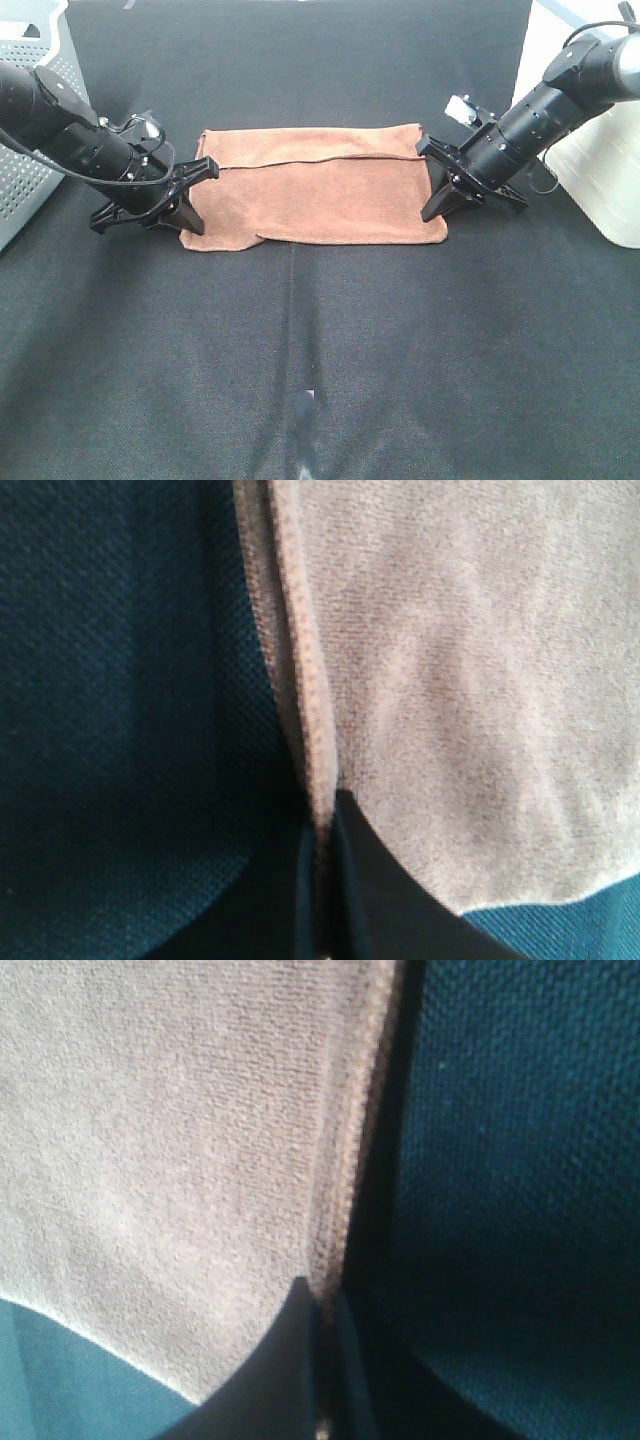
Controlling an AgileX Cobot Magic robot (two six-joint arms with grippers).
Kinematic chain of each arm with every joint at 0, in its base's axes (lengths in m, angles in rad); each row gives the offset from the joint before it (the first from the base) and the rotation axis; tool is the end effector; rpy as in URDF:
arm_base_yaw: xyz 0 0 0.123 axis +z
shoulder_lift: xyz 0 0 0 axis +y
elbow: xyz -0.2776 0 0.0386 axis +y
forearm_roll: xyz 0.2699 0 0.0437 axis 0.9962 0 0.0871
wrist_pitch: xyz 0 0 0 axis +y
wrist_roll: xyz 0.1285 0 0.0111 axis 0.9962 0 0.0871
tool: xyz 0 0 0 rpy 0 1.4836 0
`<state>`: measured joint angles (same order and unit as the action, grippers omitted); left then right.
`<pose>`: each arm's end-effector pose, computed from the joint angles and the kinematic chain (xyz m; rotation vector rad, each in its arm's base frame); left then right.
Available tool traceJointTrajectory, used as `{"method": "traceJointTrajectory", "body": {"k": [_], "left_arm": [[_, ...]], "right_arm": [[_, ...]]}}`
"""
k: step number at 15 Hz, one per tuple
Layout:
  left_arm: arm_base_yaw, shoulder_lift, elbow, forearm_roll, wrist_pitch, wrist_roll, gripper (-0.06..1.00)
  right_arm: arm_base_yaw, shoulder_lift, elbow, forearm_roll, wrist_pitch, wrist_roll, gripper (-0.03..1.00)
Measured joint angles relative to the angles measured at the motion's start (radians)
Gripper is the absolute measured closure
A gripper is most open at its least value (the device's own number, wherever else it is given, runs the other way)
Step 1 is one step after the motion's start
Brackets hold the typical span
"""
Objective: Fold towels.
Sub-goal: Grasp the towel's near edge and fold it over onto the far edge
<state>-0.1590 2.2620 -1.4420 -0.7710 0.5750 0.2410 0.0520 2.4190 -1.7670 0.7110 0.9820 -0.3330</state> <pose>0.4558 -0.1227 0.0349 -0.2840 2.7787 -0.6936 0.4874 0.0955 0.0416 0.0212 2.9091 0.8739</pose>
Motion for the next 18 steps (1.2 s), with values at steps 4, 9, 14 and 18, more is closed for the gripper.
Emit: {"method": "traceJointTrajectory", "body": {"k": [4, 9, 14, 18], "left_arm": [[0.019, -0.011, 0.000, 0.033, 0.064, 0.000, 0.94], [0.023, -0.066, 0.015, 0.120, 0.193, 0.004, 0.94], [0.020, -0.130, 0.102, 0.162, 0.211, 0.004, 0.94], [0.019, -0.156, 0.079, 0.169, 0.203, -0.010, 0.94]], "right_arm": [[0.000, -0.015, 0.003, -0.017, 0.062, 0.002, 0.97], [0.000, -0.127, 0.216, -0.017, 0.009, -0.002, 0.97], [0.000, -0.193, 0.352, -0.017, -0.026, -0.017, 0.97], [0.000, -0.200, 0.339, -0.009, -0.029, -0.053, 0.97]]}}
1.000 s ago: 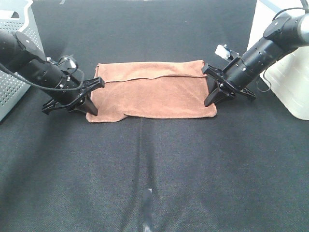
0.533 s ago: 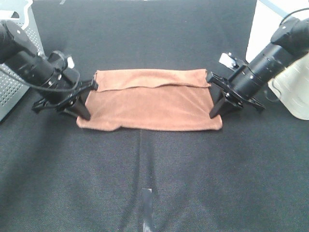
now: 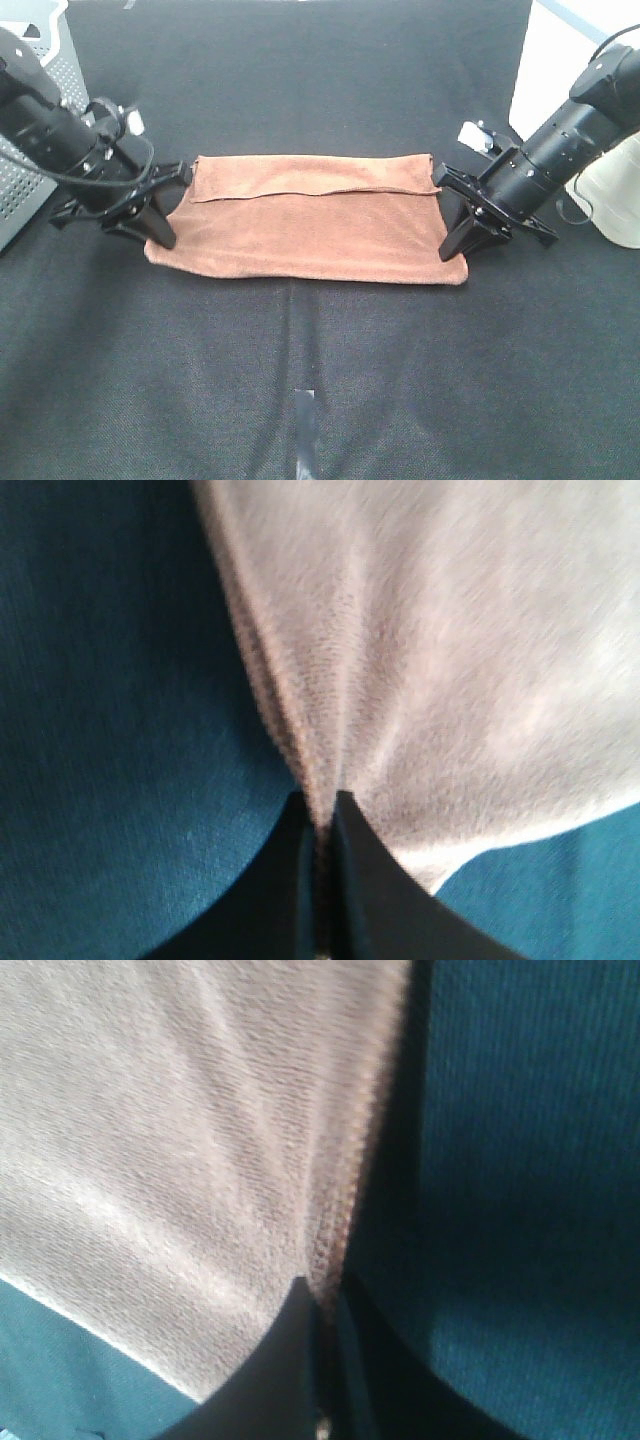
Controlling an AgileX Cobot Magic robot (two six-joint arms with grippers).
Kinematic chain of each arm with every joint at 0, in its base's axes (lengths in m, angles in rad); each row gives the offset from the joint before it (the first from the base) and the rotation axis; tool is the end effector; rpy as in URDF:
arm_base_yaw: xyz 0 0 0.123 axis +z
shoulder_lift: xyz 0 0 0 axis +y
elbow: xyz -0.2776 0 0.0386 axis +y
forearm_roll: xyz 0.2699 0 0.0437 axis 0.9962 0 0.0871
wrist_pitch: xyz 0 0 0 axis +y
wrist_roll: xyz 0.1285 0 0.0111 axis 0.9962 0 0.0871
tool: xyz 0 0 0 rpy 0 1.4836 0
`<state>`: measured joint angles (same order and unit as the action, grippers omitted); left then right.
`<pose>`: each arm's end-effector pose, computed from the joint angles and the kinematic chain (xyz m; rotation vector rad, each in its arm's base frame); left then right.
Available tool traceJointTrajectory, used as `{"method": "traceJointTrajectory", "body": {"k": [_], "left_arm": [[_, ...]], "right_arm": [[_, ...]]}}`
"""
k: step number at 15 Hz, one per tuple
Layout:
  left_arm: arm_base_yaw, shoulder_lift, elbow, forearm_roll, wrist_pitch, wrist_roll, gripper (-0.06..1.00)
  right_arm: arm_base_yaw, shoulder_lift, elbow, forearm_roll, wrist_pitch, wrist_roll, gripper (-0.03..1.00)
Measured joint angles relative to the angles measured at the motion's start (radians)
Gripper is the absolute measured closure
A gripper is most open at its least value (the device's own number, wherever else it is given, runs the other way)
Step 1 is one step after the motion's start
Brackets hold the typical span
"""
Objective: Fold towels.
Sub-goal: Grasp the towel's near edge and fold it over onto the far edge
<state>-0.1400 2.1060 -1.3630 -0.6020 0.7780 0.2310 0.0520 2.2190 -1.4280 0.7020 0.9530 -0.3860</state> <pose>0.4189 -0.1109 0.0765 -0.0520 2.9173 -0.6564 0.4200 0.0899 0.0503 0.0068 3.0108 0.8591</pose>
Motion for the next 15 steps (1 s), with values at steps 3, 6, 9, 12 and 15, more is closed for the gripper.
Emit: {"method": "traceJointTrajectory", "body": {"k": [3, 6, 9, 12, 15], "left_arm": [[0.000, 0.000, -0.077, 0.002, 0.000, -0.024, 0.94], [0.035, 0.009, -0.185, 0.003, -0.024, -0.036, 0.94], [0.038, 0.088, -0.303, 0.003, -0.025, -0.036, 0.94], [0.038, 0.198, -0.414, 0.003, -0.063, -0.037, 0.94], [0.038, 0.279, -0.482, -0.010, -0.098, -0.037, 0.91]], "right_arm": [[0.000, 0.000, -0.101, 0.001, 0.000, -0.001, 0.97], [0.000, 0.019, -0.267, 0.000, -0.008, 0.005, 0.97], [0.000, 0.117, -0.456, -0.019, 0.012, 0.048, 0.97], [0.000, 0.222, -0.588, -0.053, 0.009, 0.069, 0.97], [0.001, 0.294, -0.630, -0.061, -0.039, 0.081, 0.97]]}}
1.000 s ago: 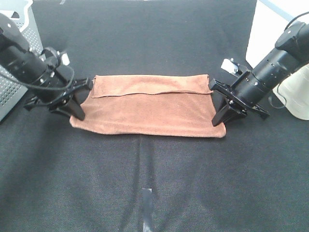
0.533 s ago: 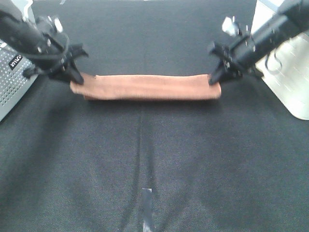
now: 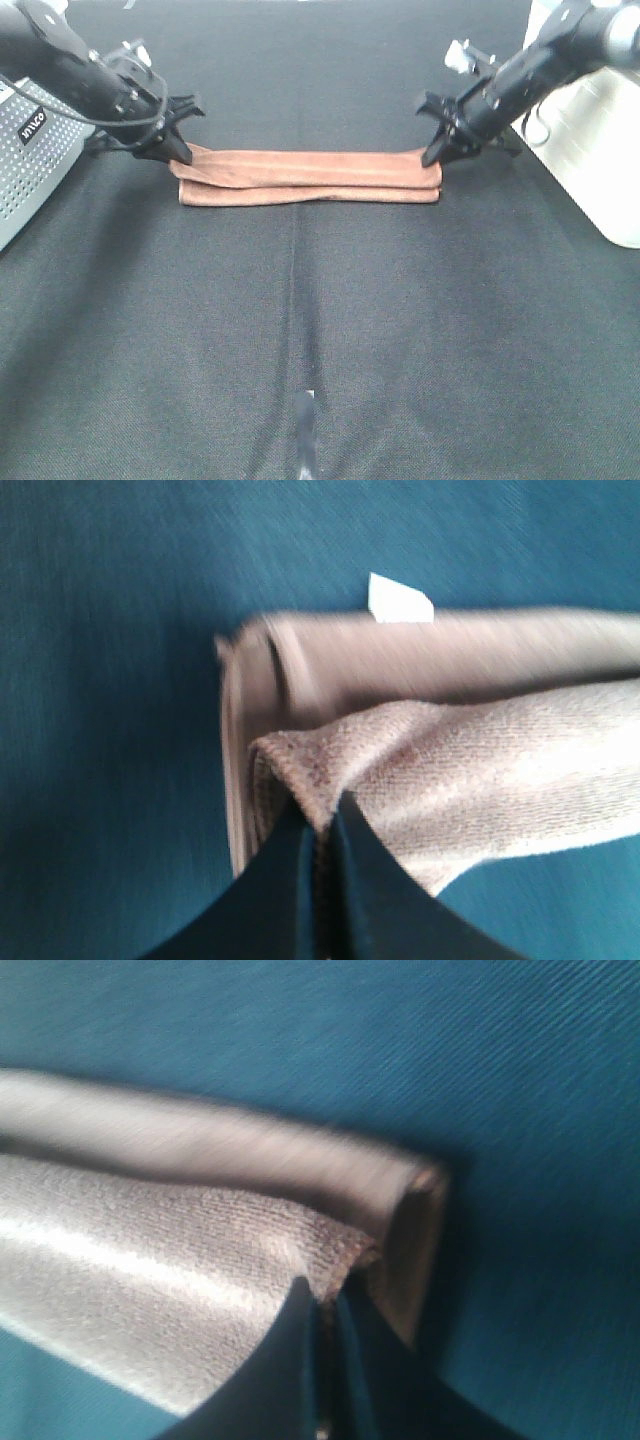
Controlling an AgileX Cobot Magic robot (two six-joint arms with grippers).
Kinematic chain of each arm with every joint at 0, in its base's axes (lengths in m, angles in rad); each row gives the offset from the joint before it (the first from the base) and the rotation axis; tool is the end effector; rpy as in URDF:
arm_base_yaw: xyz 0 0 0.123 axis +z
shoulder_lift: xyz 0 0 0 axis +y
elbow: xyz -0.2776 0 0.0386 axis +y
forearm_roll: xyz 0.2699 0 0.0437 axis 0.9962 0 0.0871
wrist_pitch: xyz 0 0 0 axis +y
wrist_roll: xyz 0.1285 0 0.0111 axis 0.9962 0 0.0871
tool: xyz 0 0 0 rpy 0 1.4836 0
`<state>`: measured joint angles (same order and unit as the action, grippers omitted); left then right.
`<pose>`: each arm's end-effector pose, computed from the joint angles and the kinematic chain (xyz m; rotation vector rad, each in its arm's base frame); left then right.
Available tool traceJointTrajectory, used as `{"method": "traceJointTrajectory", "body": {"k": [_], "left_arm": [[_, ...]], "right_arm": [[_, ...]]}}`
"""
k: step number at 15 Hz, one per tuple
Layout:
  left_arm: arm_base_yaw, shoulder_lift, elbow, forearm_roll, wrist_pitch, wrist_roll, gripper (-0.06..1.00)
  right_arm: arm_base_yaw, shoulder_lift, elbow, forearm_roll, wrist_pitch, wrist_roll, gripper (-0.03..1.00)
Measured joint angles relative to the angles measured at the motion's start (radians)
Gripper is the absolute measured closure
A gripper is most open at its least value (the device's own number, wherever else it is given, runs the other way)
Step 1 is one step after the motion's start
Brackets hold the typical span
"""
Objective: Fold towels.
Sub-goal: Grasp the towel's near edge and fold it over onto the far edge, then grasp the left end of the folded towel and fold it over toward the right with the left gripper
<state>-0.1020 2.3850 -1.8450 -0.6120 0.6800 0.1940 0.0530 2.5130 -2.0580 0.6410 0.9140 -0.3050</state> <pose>0.5358 -0.1017 0.0806 -0.1334 2.6257 -0.6258 0.5488 0.0903 0.0709 -0.0434 2.7039 0.7252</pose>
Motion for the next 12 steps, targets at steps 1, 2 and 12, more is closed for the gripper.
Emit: {"method": "traceJointTrajectory", "body": {"k": [1, 2, 12], "left_arm": [[0.000, 0.011, -0.006, -0.002, -0.002, 0.000, 0.88], [0.000, 0.013, -0.009, -0.002, -0.003, 0.000, 0.81], [0.000, 0.007, -0.013, 0.058, -0.014, -0.107, 0.15]], "right_arm": [[0.000, 0.008, -0.002, 0.000, -0.004, 0.000, 0.96], [0.000, 0.010, -0.002, 0.000, -0.005, 0.000, 0.92], [0.000, -0.034, -0.002, -0.023, 0.031, 0.005, 0.12]]}}
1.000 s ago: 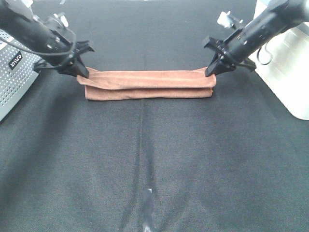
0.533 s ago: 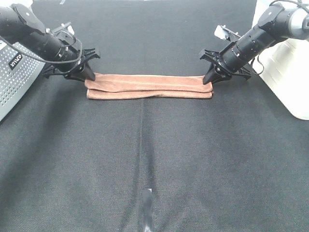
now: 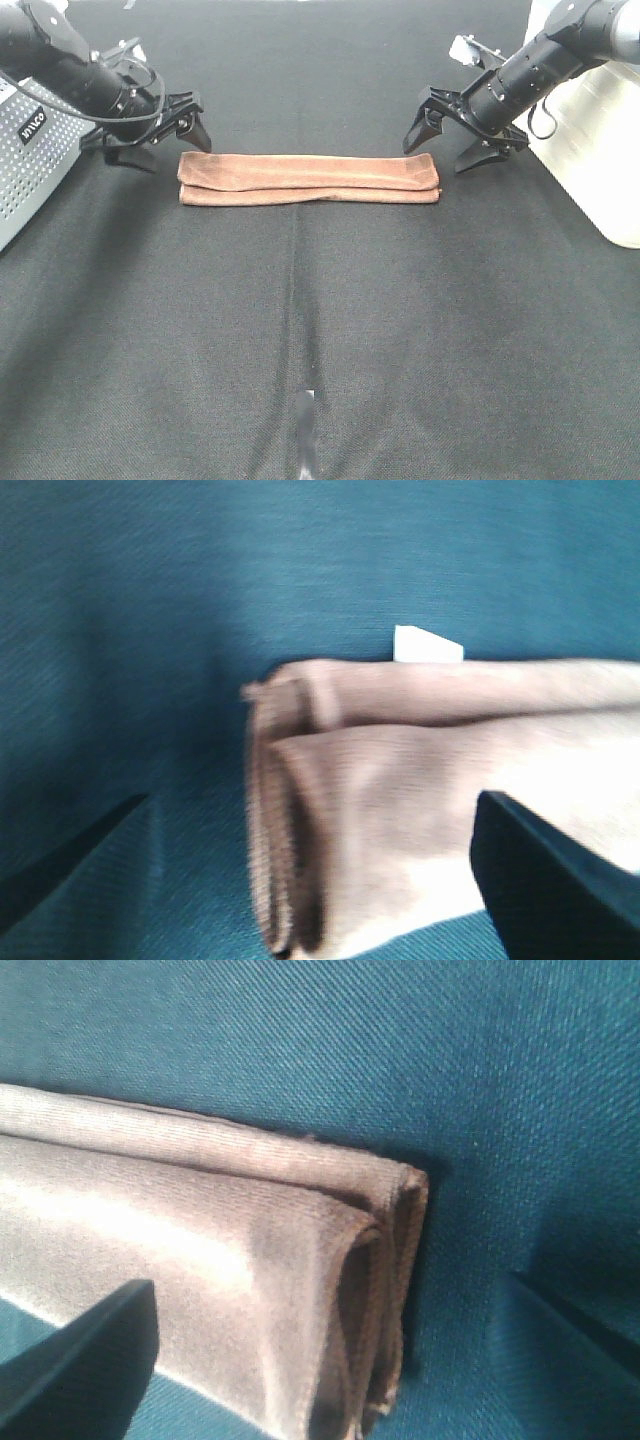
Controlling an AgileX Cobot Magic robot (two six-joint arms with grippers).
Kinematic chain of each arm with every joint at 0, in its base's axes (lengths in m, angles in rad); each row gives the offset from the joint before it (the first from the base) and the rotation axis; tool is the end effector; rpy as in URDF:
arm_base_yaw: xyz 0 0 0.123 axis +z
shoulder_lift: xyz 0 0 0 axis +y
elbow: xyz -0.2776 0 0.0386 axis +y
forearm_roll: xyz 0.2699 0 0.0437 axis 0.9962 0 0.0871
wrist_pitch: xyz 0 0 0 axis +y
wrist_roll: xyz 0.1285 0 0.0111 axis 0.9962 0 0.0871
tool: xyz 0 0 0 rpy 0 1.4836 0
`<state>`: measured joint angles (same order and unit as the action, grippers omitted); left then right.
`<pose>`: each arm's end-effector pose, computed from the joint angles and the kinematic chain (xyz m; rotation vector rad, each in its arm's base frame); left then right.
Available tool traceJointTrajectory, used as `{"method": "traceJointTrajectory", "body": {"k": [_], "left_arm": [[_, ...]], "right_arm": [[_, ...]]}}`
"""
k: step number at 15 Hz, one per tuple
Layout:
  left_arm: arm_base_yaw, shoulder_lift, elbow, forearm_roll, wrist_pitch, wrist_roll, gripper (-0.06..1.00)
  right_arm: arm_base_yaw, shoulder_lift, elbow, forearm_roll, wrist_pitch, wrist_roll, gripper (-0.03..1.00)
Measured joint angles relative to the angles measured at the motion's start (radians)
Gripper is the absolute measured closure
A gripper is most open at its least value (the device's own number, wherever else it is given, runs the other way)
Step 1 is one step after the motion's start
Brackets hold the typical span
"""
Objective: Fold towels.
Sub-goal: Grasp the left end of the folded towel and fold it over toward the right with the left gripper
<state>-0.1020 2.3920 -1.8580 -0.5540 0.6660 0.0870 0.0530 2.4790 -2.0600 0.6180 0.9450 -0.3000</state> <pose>0.5390 -0.0974 0.0791 -0.2269 2.6285 -0.5957 0.5465 0.0897 0.0883 -0.0782 2.7033 0.7115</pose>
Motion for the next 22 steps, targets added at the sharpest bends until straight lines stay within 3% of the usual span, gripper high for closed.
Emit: {"method": "traceJointTrajectory", "body": {"k": [8, 10, 13, 14, 18, 20, 22], "left_arm": [[-0.034, 0.077, -0.040, -0.046, -0.010, 0.032, 0.17], [-0.034, 0.085, -0.042, -0.049, -0.018, 0.028, 0.35], [-0.034, 0.096, -0.042, -0.049, -0.019, 0.023, 0.83], [-0.034, 0.096, -0.042, -0.046, -0.019, 0.024, 0.88], [-0.031, 0.083, -0.042, -0.024, -0.004, 0.025, 0.88], [-0.020, 0.049, -0.053, 0.066, 0.053, 0.019, 0.88], [-0.004, 0.000, -0.103, 0.208, 0.135, -0.044, 0.88]], "right_arm": [[0.000, 0.000, 0.000, -0.014, 0.002, 0.001, 0.12], [0.000, 0.000, 0.000, -0.014, 0.001, 0.001, 0.12], [0.000, 0.000, 0.000, -0.014, -0.004, 0.001, 0.12], [0.000, 0.000, 0.000, -0.014, -0.005, 0.001, 0.12], [0.000, 0.000, 0.000, -0.014, -0.005, 0.001, 0.12], [0.000, 0.000, 0.000, -0.014, -0.005, 0.001, 0.12], [0.000, 0.000, 0.000, -0.014, -0.005, 0.001, 0.12]]}}
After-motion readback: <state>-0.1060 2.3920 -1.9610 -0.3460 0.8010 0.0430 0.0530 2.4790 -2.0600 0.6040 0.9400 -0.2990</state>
